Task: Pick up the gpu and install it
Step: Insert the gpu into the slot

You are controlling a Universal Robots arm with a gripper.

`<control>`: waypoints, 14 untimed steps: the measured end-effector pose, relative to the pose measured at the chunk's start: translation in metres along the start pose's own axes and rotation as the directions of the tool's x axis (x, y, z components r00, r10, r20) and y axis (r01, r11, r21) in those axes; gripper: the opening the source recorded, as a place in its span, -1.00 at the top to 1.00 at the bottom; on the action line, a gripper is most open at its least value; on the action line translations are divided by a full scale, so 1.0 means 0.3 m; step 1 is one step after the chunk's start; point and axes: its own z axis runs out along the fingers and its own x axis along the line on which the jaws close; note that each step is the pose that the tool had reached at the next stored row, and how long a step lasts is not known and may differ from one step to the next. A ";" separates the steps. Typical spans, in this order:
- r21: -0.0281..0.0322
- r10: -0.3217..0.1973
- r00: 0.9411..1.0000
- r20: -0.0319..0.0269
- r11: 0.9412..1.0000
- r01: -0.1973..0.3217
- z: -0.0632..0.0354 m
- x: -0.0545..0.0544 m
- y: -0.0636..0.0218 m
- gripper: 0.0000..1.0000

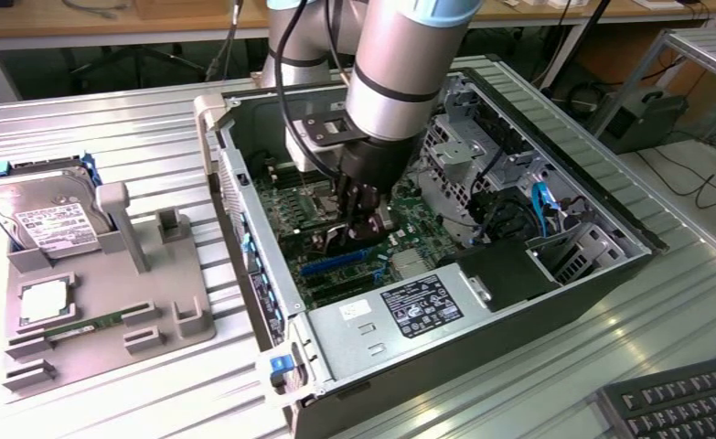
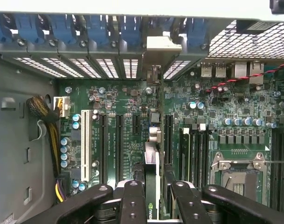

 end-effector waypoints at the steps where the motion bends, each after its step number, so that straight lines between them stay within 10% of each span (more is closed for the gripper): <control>1: 0.000 0.000 1.000 0.000 1.000 0.000 0.002 0.000 0.000 0.47; 14: 0.000 0.001 1.000 -0.012 1.000 -0.001 0.030 0.001 0.001 0.47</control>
